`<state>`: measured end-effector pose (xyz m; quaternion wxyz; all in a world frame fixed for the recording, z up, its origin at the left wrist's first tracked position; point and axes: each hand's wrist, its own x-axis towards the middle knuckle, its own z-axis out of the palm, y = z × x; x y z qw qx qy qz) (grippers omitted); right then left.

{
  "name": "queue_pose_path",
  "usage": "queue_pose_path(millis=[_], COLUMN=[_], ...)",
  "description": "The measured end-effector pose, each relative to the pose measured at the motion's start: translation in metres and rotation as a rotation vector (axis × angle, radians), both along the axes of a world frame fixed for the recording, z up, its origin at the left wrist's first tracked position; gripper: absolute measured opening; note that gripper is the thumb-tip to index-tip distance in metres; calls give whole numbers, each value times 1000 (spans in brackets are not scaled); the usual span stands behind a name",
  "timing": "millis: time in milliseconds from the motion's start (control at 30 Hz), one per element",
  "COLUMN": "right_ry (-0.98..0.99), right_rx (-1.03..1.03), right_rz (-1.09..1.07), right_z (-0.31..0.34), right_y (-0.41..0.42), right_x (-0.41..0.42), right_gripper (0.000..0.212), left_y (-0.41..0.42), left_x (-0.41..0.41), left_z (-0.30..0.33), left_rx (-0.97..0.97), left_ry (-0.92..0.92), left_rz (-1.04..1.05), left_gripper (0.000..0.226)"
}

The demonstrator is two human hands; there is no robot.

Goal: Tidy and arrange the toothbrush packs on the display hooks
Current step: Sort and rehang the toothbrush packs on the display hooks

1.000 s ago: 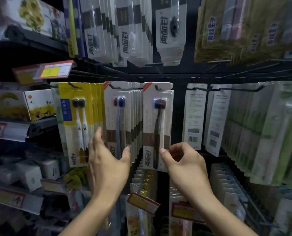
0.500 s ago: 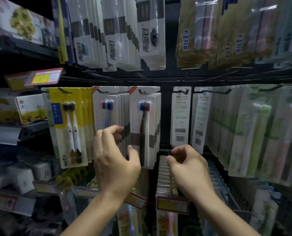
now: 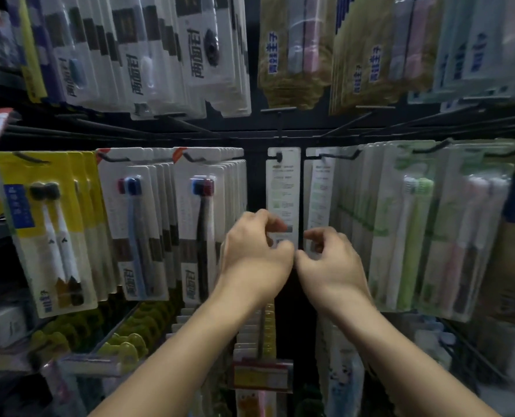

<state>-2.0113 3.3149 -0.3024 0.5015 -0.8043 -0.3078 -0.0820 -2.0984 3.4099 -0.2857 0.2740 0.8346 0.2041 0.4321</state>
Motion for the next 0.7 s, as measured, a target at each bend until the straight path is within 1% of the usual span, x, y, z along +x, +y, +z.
queue_pose_path(millis=[67,100,167,267,333,433,467,633,700], right_ry=[-16,-14,7,53,83,103,106,111,109], right_rx=[-34,-40,-51,-119,-158,-158,-158,-169,-163], right_rz=[32,43,57,73,77,90,93,104,105], right_z=[-1,-3,-9,-19,-22,-22,-22,-21,-22], right_y=[2,3,6,14,19,25,26,31,32], right_x=[8,12,20,30,37,48,50,61,64], right_gripper=[51,54,59,64,66,65,64,64,64], left_y=[7,11,19,31,40,50,52,58,60], left_x=[16,23,33,48,59,72,76,89,93], left_z=[-1,-2,-6,-16,-22,-27,-26,-29,-32], left_rx=[-82,-120,-203,-309,-335,-368,-375,-419,-428], left_ry=[84,112,134,143,208,271,284,301,309], left_rz=[-11,-43,-112,-173,-179,-225,-242,-304,-293], left_gripper=[19,27,42,47,51,69,71,78,67])
